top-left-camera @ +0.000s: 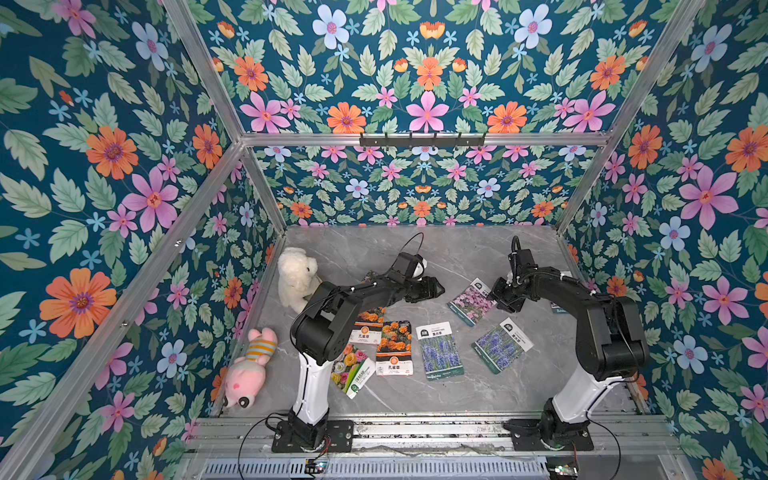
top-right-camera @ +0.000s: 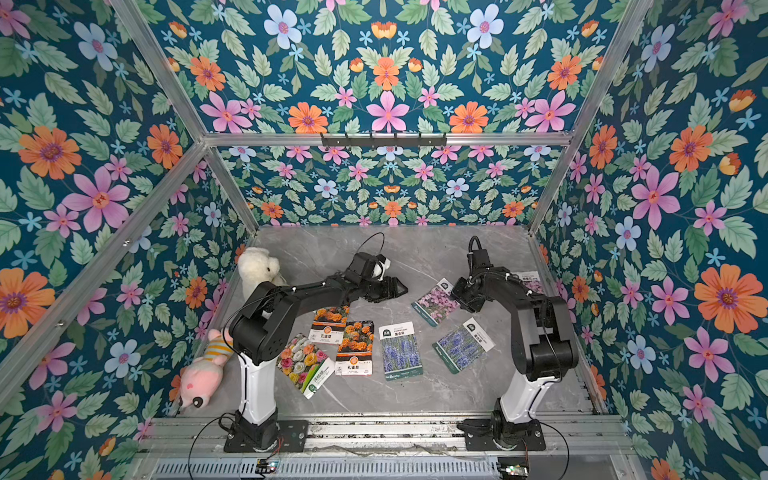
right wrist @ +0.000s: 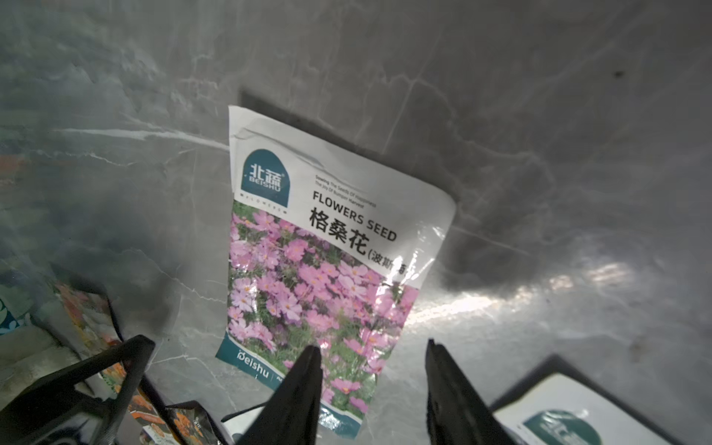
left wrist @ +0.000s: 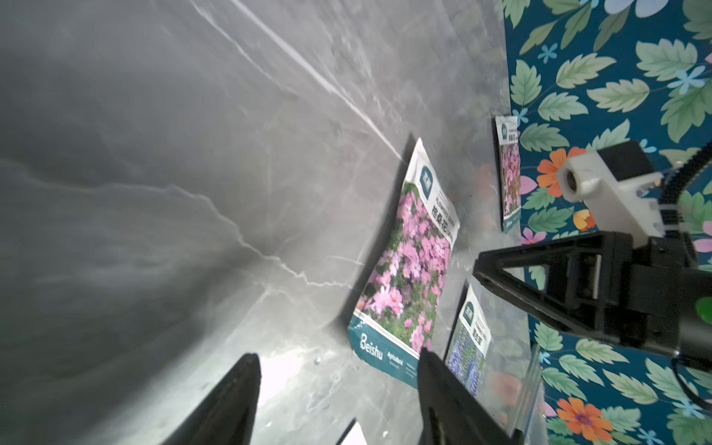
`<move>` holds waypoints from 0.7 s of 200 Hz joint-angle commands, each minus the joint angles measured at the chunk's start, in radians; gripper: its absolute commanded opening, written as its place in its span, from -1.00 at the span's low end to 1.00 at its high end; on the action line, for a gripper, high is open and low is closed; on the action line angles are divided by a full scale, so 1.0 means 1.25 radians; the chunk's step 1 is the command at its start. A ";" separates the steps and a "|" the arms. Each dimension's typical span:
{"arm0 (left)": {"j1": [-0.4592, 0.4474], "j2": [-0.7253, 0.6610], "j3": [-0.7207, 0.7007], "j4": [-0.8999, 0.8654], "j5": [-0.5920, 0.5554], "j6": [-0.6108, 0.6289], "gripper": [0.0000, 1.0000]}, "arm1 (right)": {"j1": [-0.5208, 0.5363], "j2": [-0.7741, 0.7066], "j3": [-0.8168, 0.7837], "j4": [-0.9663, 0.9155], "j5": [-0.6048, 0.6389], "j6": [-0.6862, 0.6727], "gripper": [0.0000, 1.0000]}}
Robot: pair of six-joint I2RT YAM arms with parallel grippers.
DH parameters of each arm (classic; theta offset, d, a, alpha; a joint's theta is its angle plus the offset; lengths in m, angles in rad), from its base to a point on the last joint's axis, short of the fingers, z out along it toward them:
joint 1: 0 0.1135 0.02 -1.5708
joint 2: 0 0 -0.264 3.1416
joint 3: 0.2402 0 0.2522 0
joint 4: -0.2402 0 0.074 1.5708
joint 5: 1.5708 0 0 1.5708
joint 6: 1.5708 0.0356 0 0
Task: Arrange the seed packets in a row
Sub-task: Pick up the seed packet from the center of the board.
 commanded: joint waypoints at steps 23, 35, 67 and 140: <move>-0.017 0.034 0.008 0.025 0.046 -0.024 0.12 | 0.001 0.050 0.036 0.033 -0.034 -0.004 -0.19; -0.022 0.043 0.009 0.027 0.054 -0.029 0.07 | 0.002 0.067 0.045 0.032 -0.038 -0.006 -0.24; -0.030 0.061 0.003 0.051 0.080 -0.046 -0.04 | 0.001 0.098 0.053 0.038 -0.048 -0.009 -0.29; -0.044 0.115 0.015 0.142 0.150 -0.097 -0.20 | 0.001 0.141 0.042 0.057 -0.072 -0.027 -0.29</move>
